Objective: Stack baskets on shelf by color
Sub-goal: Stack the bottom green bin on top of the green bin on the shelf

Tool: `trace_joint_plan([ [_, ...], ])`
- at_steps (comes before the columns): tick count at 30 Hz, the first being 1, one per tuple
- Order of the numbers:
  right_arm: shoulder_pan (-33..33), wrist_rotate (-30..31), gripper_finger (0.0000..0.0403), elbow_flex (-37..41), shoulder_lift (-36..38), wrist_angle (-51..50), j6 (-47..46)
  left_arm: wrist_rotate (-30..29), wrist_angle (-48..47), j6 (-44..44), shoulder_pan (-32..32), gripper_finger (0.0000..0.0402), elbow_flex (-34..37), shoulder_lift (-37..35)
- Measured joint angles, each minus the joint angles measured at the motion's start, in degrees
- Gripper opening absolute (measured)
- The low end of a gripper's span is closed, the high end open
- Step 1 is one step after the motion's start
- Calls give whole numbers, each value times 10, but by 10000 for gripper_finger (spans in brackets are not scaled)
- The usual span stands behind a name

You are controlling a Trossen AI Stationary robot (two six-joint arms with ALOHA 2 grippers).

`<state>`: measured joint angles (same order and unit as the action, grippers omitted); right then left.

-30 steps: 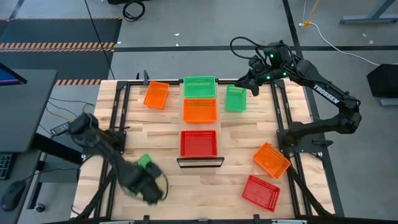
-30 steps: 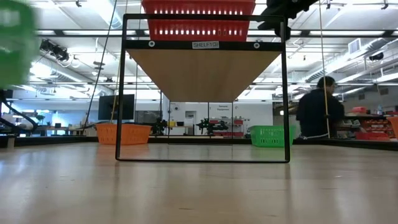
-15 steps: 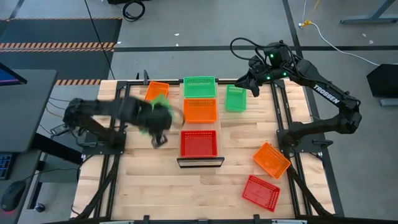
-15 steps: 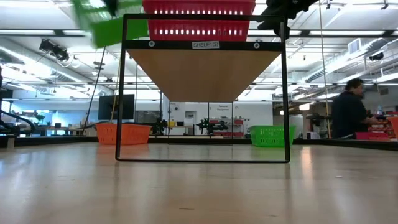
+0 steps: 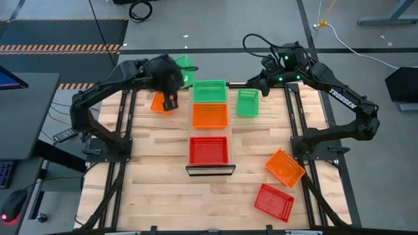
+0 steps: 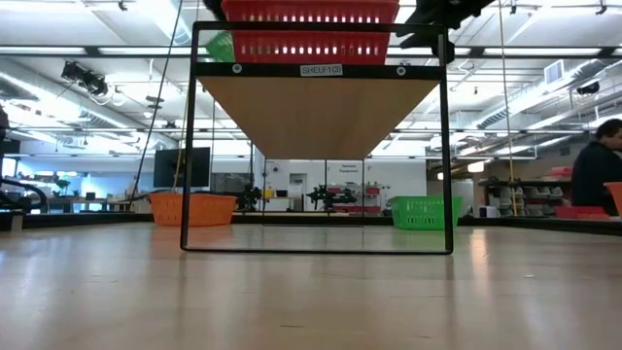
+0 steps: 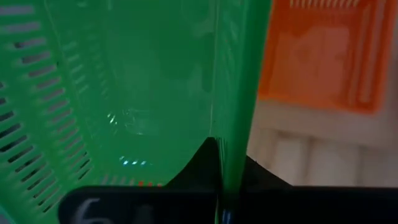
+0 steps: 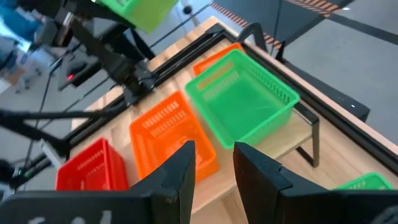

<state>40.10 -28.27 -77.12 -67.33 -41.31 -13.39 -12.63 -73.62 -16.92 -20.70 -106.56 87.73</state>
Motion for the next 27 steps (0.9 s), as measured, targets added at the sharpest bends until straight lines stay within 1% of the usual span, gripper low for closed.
trace_joint_plan([
  [3, 0, 10, 115, 0, 0, 6, -19, 35, 59, -54, -25, 2, 0, 18],
  [5, 0, 15, 115, 0, 0, 6, -31, 58, 98, -74, -36, 2, 0, 32],
  [10, 0, 17, 115, 0, 0, 6, -51, 81, 148, -82, -43, 3, 1, 72],
  [16, 0, 19, 115, 0, 0, 6, -63, 119, 160, -51, -40, 3, -38, 111],
  [20, 0, 31, 115, 0, 0, 6, -63, 126, 161, -46, -32, 3, -67, 137],
  [24, 0, 31, 115, 0, 0, 5, -62, 146, 156, -18, -27, 4, -71, 156],
  [27, 0, 31, 115, 0, 0, 5, -62, 150, 142, -13, -21, 4, -71, 170],
])
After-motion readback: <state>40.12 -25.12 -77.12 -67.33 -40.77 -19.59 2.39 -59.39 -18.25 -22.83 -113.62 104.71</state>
